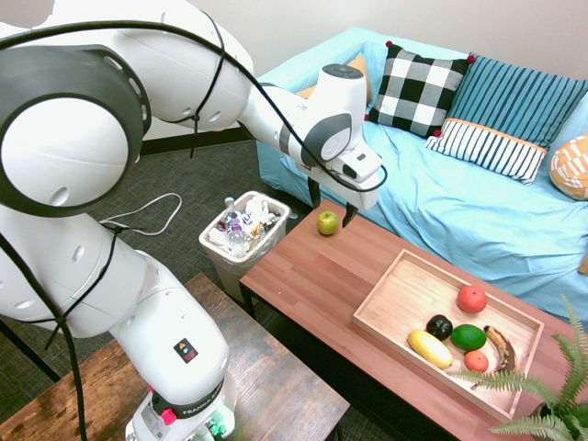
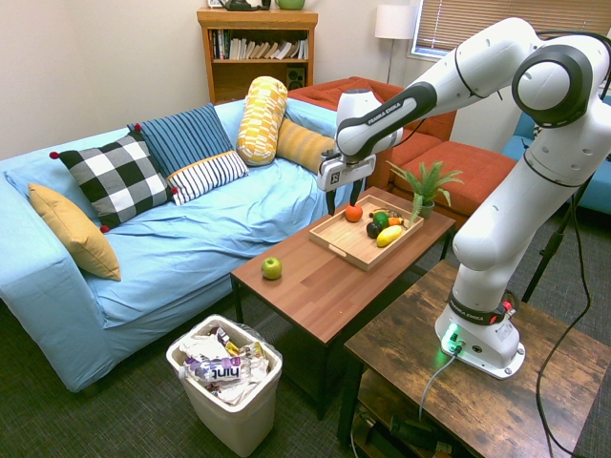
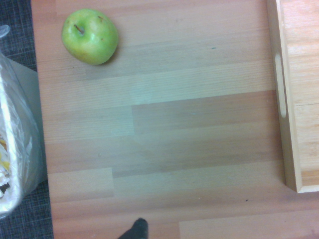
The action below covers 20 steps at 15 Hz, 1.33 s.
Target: Put the apple in the tray
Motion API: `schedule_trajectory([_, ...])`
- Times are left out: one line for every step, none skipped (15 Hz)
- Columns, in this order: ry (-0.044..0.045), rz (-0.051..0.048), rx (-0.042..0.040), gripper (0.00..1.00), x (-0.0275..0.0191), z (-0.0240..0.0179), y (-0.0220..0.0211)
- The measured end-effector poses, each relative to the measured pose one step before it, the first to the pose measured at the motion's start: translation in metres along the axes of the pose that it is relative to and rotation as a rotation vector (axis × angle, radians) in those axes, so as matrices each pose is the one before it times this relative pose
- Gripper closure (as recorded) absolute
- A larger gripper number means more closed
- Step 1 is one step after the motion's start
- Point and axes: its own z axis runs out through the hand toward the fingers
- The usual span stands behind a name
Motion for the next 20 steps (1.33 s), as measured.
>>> schedule_trajectory([0.00013,-0.00137,-0.00055,0.0,0.00016,0.00015,-0.00081])
schedule_trajectory([0.0003,-0.00012,-0.00387,0.0,-0.00243,0.00119,-0.00241])
schedule_trajectory([0.00359,0.00469,-0.00338,0.0,-0.0051,0.0012,-0.00669])
schedule_trajectory([0.00748,0.00462,0.00075,0.0,-0.00734,0.00022,-0.01053])
schedule_trajectory([0.00657,0.00153,0.00324,0.0,-0.00808,-0.00128,-0.01424])
schedule_trajectory([0.00514,0.00124,0.00208,0.0,-0.00665,-0.00089,-0.01436])
schedule_trajectory([0.00449,0.00191,0.0015,0.0,-0.00471,0.00039,-0.01453])
schedule_trajectory([0.00308,-0.00011,-0.00075,0.0,-0.00503,0.00358,-0.01531])
schedule_trajectory([0.00307,-0.00165,0.00199,0.0,-0.00572,0.00683,-0.01634])
schedule_trajectory([0.00141,-0.00589,0.00335,0.0,-0.00696,0.01051,-0.01735])
schedule_trajectory([-0.00157,-0.00526,0.00071,0.0,-0.00654,0.01322,-0.016])
schedule_trajectory([-0.00274,-0.00552,-0.00426,0.0,-0.00575,0.01546,-0.01491])
schedule_trajectory([-0.00046,-0.0025,-0.00563,0.0,-0.00344,0.01508,-0.01302])
schedule_trajectory([0.00519,0.00278,-0.00729,0.0,0.00023,0.01468,-0.01147])
schedule_trajectory([0.0058,0.00875,-0.00696,0.0,0.00256,0.01541,-0.0106])
schedule_trajectory([0.00245,0.01131,-0.00652,0.0,0.00395,0.01557,-0.01014])
schedule_trajectory([0.00055,0.01113,-0.00958,0.0,0.00441,0.01526,-0.0098])
schedule_trajectory([0.00032,0.0097,-0.00808,0.0,0.00507,0.01336,-0.00903])
schedule_trajectory([0.00303,0.00993,-0.00525,0.0,0.00575,0.01091,-0.00834])
schedule_trajectory([0.00649,0.0116,-0.00232,0.0,0.00675,0.00851,-0.00778])
